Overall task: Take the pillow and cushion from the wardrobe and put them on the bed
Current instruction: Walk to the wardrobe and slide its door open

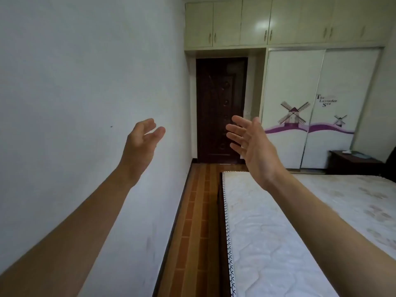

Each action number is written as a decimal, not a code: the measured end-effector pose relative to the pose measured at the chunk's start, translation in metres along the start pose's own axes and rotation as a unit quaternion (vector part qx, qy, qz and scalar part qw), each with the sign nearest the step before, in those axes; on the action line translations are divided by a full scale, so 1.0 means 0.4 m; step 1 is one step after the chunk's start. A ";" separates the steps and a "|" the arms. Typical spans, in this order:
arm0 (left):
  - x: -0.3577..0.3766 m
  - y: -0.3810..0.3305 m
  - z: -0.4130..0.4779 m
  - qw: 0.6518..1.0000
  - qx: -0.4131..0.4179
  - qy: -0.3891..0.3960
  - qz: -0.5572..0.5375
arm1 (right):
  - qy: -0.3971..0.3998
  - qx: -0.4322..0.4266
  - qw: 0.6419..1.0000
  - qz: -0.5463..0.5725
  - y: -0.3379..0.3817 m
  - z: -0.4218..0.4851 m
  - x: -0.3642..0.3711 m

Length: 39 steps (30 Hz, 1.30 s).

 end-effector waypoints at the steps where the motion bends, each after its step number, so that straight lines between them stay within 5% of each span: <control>1: 0.004 0.013 0.014 1.000 -0.006 -0.002 0.001 | -0.006 0.000 1.000 0.003 -0.008 0.016 0.002; 26: -0.105 0.522 0.656 0.988 -0.044 0.052 -0.138 | -0.095 0.056 0.994 0.026 -0.450 0.733 0.147; 39: 0.040 0.787 1.041 0.992 -0.037 0.069 -0.104 | -0.120 0.062 0.990 0.031 -0.709 1.103 0.007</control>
Point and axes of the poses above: each hand's wrist, its own z-axis towards the middle knuckle, its own x-axis out of the palm, y = z × x, the point moved 1 cm from there along z, towards the middle knuckle, and after that the axes turned 9 degrees about y, right-handed, at the moved point
